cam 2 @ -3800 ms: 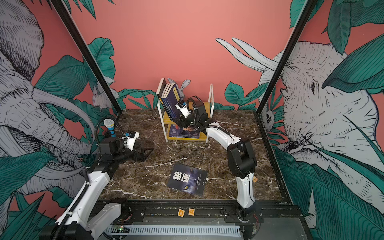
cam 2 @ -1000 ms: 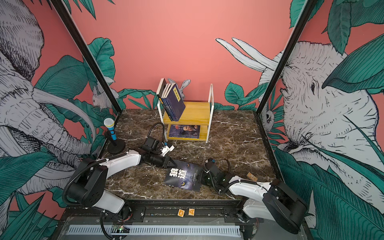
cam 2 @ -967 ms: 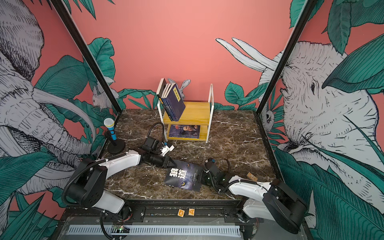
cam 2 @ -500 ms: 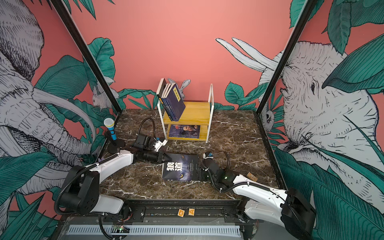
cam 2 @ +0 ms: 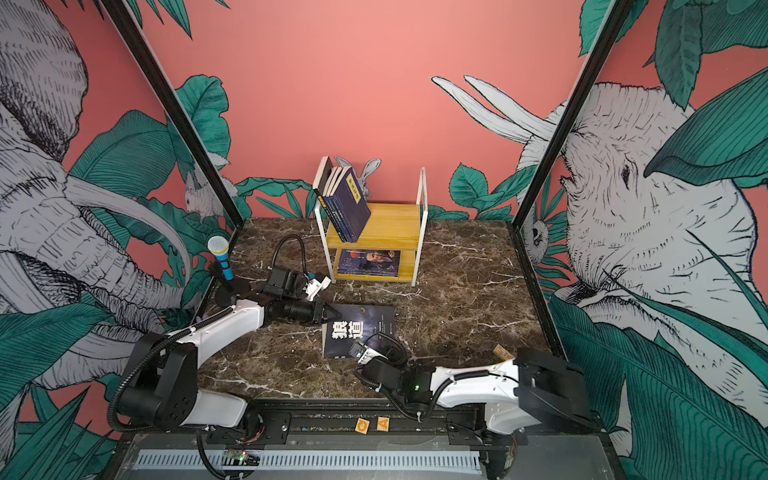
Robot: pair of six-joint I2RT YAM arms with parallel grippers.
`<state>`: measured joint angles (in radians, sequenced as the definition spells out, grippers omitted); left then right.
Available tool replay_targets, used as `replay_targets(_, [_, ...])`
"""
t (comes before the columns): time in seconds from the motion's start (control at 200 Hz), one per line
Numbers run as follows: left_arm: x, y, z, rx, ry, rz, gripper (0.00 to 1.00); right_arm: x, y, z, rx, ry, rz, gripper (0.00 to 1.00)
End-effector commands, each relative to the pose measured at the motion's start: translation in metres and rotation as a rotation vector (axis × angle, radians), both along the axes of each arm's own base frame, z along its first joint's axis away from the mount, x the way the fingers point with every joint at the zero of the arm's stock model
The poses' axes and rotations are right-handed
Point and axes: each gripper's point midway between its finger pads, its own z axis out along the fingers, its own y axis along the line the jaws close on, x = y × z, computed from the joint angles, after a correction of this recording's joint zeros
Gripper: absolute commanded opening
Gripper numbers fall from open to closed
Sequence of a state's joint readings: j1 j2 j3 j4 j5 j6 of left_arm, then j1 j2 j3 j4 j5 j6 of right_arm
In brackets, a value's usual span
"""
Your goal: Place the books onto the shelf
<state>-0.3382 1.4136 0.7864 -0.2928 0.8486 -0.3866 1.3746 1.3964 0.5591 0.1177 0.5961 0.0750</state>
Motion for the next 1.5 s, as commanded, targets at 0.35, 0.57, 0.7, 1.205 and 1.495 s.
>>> replay_targets(0.35, [0.004,-0.003,0.014,-0.045,-0.012,0.003,0.0,0.027,0.037,-0.007,-0.211,-0.36,-0.047,0.81])
replay_targets(0.57, [0.002,-0.003,0.013,-0.046,-0.007,0.001,0.0,0.03,0.047,-0.019,-0.235,-0.399,-0.045,0.79])
replay_targets(0.7, [0.002,-0.002,0.009,-0.037,-0.016,0.003,0.0,0.032,0.048,-0.022,-0.221,-0.428,-0.048,0.64])
replay_targets(1.205, [0.024,0.032,0.023,0.114,-0.267,0.063,0.61,0.03,0.04,-0.007,-0.166,-0.399,-0.068,0.0])
replay_targets(1.495, [0.059,0.106,0.057,0.162,-0.46,0.293,0.73,0.027,0.035,0.019,-0.088,-0.372,-0.095,0.0])
